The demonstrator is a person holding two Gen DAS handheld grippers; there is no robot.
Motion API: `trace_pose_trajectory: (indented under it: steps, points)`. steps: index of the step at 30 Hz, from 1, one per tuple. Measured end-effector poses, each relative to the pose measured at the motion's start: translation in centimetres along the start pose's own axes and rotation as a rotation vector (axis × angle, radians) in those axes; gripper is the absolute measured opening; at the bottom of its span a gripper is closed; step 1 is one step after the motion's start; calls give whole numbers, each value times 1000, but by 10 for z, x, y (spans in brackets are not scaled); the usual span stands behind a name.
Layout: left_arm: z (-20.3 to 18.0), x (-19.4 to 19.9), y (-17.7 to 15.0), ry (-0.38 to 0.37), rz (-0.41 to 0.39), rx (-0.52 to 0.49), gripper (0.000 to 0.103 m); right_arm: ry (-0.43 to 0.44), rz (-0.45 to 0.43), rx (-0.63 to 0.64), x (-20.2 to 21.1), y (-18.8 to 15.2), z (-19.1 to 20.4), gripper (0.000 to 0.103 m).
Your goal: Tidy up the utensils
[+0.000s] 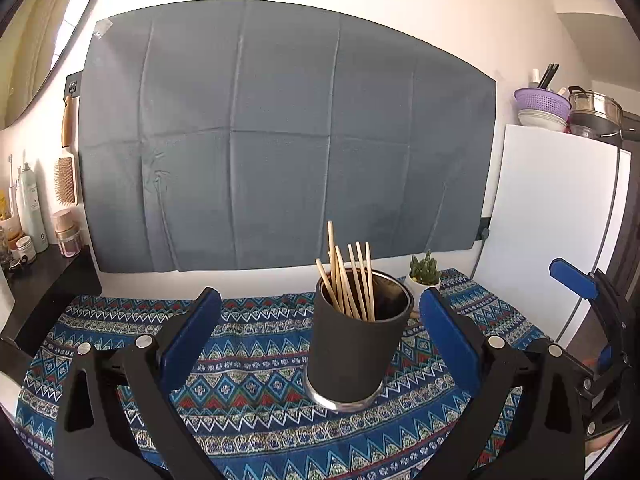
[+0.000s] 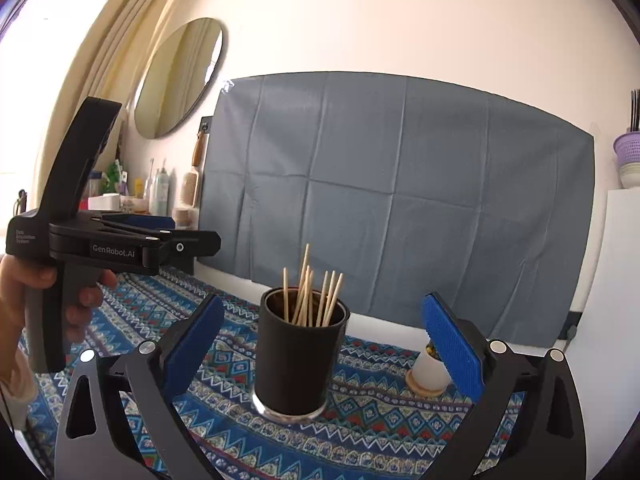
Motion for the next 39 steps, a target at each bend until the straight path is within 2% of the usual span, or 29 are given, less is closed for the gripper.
trace_pose_trajectory:
  steps: [6, 12, 17, 19, 21, 25, 27, 30, 33, 39]
  points:
    - [3, 24, -57, -4, 67, 42, 97, 6, 83, -77, 25, -46, 8, 95]
    - [3, 47, -119, -7, 107, 87, 97, 49, 228, -163, 37, -95, 24, 95]
    - [-14, 71, -150, -23, 54, 28, 97, 15, 297, -223, 52, -128, 25, 95]
    - [-21, 75, -163, -63, 58, 28, 97, -1, 297, -234, 55, -138, 26, 95]
    - [-25, 75, -176, -77, 75, 22, 97, -15, 249, -233, 61, -142, 26, 95]
    - [-26, 74, -194, -9, 60, -21, 97, -62, 212, -187, 65, -149, 28, 95]
    - [-24, 72, -196, -5, 73, -5, 97, -66, 230, -166, 61, -156, 31, 95]
    - [-22, 71, -199, -21, 85, 10, 97, -27, 265, -168, 57, -161, 32, 95]
    - [-19, 69, -203, -32, 99, 34, 97, -40, 325, -159, 51, -168, 33, 95]
    - [-21, 67, -203, -78, 116, 39, 97, -39, 252, -191, 62, -165, 30, 95]
Point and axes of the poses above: each gripper's, at about its wrist camera, not at the fingertips, and x roughly against the way its jaws point, z to its left, y to its top, the point moved 6 cm from there along -x, roughly the way its jaws point, and after that the axes turned 6 degrees about -y, right-handed, at the moved point
